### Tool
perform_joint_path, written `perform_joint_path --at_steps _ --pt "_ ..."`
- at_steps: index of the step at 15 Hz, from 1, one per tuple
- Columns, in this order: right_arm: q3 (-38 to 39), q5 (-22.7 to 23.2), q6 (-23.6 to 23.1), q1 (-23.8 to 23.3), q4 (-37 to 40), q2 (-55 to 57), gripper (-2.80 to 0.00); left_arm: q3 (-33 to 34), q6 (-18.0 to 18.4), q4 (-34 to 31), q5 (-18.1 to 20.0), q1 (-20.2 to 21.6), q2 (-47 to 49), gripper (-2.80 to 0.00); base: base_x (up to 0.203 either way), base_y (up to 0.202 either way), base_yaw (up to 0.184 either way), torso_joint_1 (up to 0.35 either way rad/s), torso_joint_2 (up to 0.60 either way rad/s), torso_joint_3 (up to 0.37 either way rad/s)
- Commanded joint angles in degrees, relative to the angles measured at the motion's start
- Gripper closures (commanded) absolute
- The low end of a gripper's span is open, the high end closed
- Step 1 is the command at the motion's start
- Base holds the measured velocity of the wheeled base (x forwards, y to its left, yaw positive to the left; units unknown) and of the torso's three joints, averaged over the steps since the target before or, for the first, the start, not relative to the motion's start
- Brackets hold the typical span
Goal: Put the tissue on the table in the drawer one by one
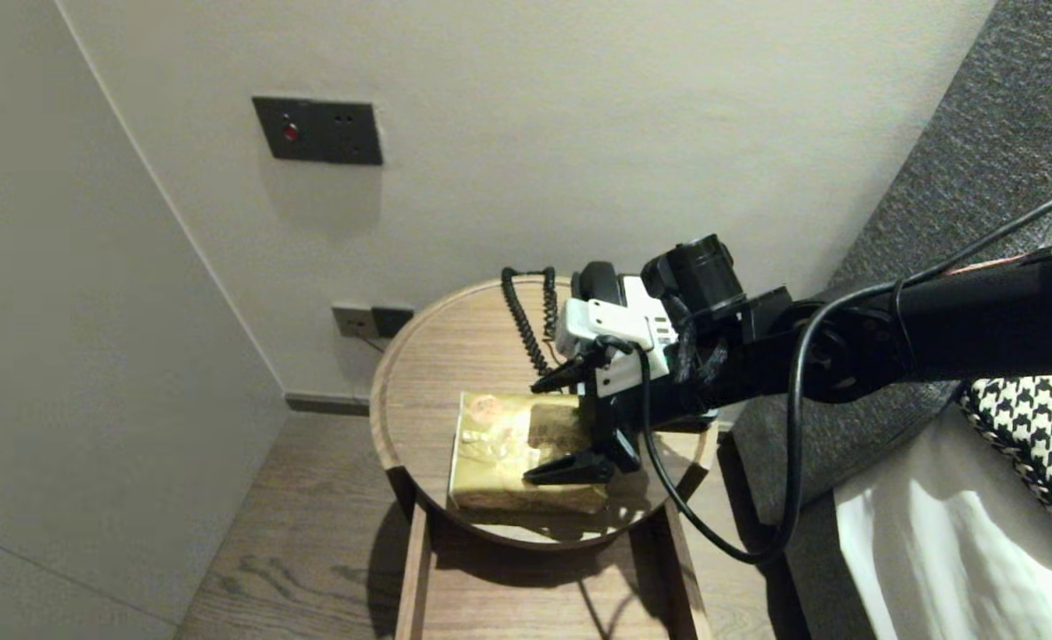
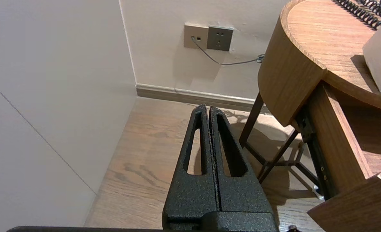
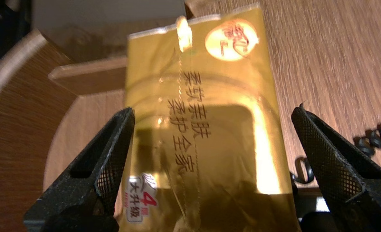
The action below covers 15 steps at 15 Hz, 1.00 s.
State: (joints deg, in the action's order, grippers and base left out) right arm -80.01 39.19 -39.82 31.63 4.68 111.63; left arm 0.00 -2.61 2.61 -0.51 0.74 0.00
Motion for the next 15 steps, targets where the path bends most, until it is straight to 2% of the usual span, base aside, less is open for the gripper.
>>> perform_joint_path --at_steps 1,10,15 --pt "0.73 -0.41 -0.61 0.28 -0.02 -0.18 -2.8 0.0 -0.03 0.03 -0.02 0.05 -0.09 0.0 0.0 0.0 0.0 0.0 0.0 0.0" --pt "1.52 -0.52 -0.87 0.45 -0.02 -0.67 -2.8 0.0 -0.03 0.03 -0.02 0.05 -0.09 0.0 0.0 0.0 0.0 0.0 0.0 0.0" --pt "0.64 -0.61 -3.39 0.28 -0.29 -1.44 -2.8 0.0 -0.03 0.03 -0.02 -0.04 -0.09 0.0 0.0 0.0 0.0 0.0 0.0 0.0"
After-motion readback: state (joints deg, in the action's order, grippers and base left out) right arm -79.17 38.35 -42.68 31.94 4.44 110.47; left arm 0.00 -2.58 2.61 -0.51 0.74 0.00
